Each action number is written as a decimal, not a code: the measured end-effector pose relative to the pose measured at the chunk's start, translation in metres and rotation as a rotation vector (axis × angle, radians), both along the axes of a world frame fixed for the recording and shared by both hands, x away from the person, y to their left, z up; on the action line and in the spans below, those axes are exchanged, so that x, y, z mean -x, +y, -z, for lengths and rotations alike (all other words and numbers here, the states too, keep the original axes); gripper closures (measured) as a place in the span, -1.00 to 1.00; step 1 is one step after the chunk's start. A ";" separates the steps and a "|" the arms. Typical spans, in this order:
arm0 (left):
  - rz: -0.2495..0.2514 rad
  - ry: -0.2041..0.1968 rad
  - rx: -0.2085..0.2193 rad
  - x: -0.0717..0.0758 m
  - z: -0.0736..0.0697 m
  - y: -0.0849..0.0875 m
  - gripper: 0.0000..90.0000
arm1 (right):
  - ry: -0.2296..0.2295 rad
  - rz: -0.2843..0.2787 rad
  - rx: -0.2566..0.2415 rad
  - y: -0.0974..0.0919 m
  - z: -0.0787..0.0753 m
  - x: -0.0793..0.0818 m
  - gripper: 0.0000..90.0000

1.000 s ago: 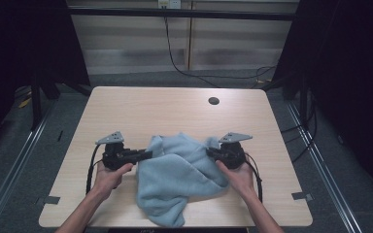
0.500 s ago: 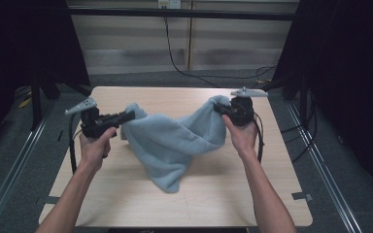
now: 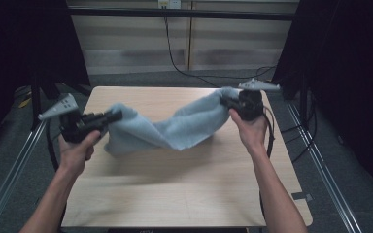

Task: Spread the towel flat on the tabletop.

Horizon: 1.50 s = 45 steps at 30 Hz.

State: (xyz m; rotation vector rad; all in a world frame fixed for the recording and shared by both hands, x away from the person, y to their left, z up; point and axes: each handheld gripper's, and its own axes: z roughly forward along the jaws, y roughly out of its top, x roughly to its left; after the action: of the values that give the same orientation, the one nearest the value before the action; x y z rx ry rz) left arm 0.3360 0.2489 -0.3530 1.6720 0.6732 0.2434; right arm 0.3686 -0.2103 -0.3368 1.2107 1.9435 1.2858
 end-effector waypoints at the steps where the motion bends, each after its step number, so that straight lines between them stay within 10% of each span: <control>1: 0.004 0.022 -0.027 0.004 0.012 -0.001 0.85 | 0.027 -0.009 0.019 -0.001 0.014 0.005 0.92; 11: 0.071 0.205 -0.123 0.032 0.096 -0.001 0.83 | 0.212 -0.072 0.089 -0.003 0.106 0.044 0.92; 16: 0.107 0.241 -0.142 0.043 0.109 -0.006 0.72 | 0.273 -0.086 0.078 -0.010 0.137 0.067 0.89; 25: 0.051 0.151 -0.040 0.028 0.069 -0.001 0.13 | 0.294 -0.084 0.088 -0.017 0.135 0.088 0.30; 29: -0.004 0.186 -0.084 0.006 0.083 -0.008 0.00 | 0.281 -0.060 0.055 -0.024 0.132 0.100 0.12; 35: 0.017 0.296 -0.212 -0.012 0.135 -0.019 0.17 | 0.287 -0.130 0.074 -0.015 0.136 0.121 0.19; 40: 0.040 0.278 -0.321 -0.008 0.144 -0.030 0.69 | 0.283 -0.165 0.031 -0.008 0.140 0.120 0.17; 45: 0.056 0.287 -0.323 -0.007 0.148 -0.031 0.96 | 0.288 -0.207 0.029 0.011 0.142 0.115 0.02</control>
State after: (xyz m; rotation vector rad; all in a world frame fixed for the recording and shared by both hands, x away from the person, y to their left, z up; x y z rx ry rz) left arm 0.3429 0.2175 -0.5007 2.0567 0.8314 0.0734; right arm 0.2535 -0.1994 -0.4785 1.2642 2.3374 1.2311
